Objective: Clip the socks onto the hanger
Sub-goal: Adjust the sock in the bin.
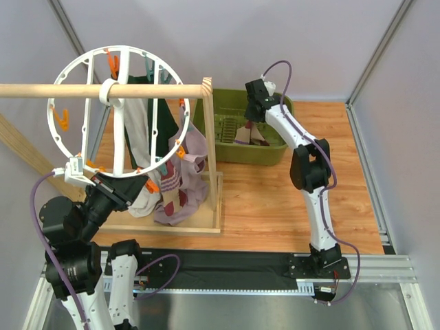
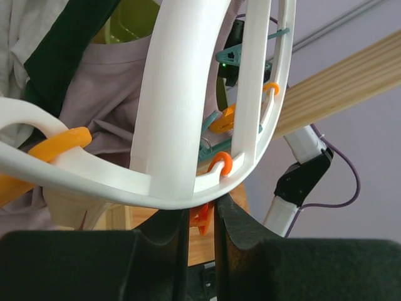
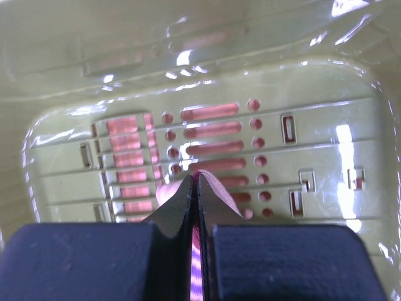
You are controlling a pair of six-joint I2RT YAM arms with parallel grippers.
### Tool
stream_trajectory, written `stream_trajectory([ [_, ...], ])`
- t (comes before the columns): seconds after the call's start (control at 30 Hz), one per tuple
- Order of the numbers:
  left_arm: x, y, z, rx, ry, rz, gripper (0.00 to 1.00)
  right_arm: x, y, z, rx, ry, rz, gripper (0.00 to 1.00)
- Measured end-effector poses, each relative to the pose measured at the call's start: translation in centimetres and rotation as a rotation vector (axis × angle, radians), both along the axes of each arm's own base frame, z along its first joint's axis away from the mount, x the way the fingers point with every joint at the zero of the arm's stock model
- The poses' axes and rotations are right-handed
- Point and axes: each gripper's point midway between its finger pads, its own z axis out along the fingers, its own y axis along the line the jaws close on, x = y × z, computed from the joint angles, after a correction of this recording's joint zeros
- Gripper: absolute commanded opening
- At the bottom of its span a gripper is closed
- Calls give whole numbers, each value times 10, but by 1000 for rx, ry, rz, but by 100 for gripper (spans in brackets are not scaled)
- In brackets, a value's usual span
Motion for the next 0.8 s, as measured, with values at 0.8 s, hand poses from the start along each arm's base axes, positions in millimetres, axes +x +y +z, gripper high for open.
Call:
stream_trajectory([
  [0.8, -4, 0, 0, 34, -7, -8, 0, 22, -19, 69, 169, -144, -89, 0],
])
